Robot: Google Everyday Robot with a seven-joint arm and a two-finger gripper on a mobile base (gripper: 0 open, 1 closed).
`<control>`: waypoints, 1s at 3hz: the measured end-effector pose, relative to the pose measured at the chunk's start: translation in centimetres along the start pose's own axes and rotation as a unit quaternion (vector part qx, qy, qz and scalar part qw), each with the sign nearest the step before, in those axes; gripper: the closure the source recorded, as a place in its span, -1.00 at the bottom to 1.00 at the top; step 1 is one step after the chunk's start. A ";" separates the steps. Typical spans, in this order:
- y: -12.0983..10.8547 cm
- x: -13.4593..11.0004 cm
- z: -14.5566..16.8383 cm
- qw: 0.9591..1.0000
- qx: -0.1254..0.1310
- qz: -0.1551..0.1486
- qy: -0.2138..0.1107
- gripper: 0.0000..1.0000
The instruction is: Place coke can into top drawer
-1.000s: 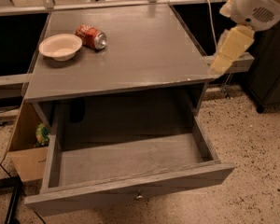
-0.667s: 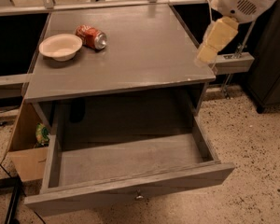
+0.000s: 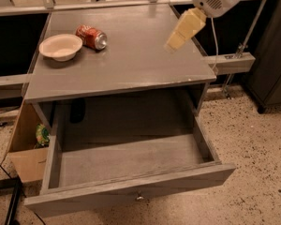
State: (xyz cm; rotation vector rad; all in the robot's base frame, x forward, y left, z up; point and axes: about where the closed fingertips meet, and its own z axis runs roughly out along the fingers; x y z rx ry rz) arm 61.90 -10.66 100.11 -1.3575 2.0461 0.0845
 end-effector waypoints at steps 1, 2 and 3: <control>0.2 -2.0 2.1 0.998 0.029 0.045 -0.013 -1.00; 1.9 -2.7 5.0 0.996 0.035 0.080 -0.002 -1.00; 2.1 -2.6 5.3 0.995 0.035 0.091 0.001 -1.00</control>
Offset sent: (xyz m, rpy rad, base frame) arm 0.0174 0.0761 -0.0574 0.0791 0.0395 -0.2430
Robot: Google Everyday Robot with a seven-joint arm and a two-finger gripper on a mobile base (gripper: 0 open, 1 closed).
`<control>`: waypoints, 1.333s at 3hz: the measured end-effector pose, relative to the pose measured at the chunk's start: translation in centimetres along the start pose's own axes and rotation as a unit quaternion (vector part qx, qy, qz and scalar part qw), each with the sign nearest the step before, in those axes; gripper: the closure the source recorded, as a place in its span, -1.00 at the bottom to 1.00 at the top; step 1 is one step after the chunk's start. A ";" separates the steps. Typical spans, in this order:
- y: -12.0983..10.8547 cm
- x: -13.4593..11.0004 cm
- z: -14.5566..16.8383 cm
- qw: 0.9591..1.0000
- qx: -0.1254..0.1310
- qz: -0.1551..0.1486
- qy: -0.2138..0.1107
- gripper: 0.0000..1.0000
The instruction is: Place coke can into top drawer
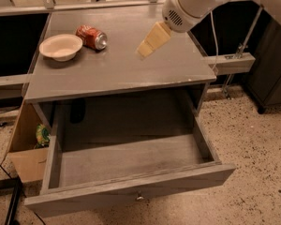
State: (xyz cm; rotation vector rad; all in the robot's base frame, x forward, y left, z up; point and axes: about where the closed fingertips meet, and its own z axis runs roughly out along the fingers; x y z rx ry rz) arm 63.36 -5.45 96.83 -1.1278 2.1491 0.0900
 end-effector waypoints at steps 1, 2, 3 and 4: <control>0.0 0.5 0.4 1.000 0.006 0.009 0.001 -1.00; -0.5 0.3 1.7 1.000 0.020 0.016 -0.018 -1.00; -1.1 -0.8 3.4 0.999 0.027 0.016 -0.043 -1.00; -1.9 -2.5 5.9 0.997 0.024 0.015 -0.066 -1.00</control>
Offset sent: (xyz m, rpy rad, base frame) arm 0.0276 0.0029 -0.0222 0.0646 -0.0843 -0.0666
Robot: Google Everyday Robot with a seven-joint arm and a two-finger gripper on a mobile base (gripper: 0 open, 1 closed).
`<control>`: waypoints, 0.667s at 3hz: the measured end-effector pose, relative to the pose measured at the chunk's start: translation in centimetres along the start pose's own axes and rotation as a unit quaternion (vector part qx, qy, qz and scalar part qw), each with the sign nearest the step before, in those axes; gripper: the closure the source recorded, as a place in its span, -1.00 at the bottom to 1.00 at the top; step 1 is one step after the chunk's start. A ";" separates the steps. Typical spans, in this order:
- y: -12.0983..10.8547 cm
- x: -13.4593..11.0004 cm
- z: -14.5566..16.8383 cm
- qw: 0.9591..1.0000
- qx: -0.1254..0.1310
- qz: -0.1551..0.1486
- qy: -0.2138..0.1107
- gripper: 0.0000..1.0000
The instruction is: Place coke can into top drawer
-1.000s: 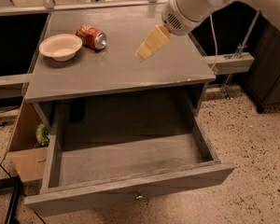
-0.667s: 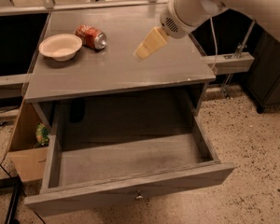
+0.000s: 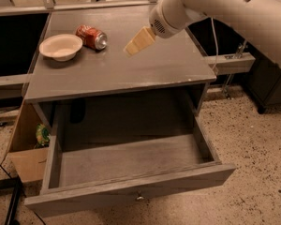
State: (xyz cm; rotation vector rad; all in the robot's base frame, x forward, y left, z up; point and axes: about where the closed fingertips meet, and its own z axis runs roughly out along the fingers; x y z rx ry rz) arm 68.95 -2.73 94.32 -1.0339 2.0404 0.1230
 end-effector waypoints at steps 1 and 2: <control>-0.3 -0.8 1.7 1.000 -0.007 0.003 -0.010 -1.00; -0.1 -1.7 4.3 1.000 -0.020 0.004 -0.017 -1.00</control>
Offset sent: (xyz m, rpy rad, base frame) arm 0.0457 0.0360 -0.0205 0.0591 0.0112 0.0393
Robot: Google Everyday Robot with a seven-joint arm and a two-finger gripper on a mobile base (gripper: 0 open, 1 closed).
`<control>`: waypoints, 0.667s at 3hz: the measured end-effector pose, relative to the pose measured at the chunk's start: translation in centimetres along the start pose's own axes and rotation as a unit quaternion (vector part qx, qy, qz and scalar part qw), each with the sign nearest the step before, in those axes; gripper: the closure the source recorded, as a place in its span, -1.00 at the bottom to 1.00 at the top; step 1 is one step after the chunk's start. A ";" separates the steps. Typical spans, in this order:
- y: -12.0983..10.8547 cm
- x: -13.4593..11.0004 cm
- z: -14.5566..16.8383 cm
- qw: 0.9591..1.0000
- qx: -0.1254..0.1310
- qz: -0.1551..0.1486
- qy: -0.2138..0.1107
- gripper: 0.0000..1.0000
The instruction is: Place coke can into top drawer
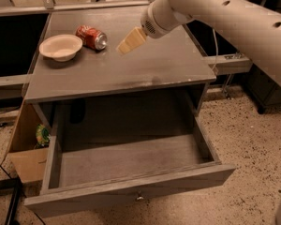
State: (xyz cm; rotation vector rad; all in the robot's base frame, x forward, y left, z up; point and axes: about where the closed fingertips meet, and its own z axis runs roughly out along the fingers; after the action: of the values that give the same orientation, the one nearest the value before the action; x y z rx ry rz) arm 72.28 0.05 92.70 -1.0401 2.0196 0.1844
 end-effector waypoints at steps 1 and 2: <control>0.1 -0.4 2.0 1.000 -0.008 0.000 -0.003 -1.00; 0.4 -1.0 3.8 1.000 -0.008 0.001 -0.012 -1.00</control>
Offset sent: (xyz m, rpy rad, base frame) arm 0.0392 0.0401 -0.0232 0.0441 -0.0220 0.0144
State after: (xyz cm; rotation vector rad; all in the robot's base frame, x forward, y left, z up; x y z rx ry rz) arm 74.65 2.67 90.97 -1.0414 2.0014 0.2140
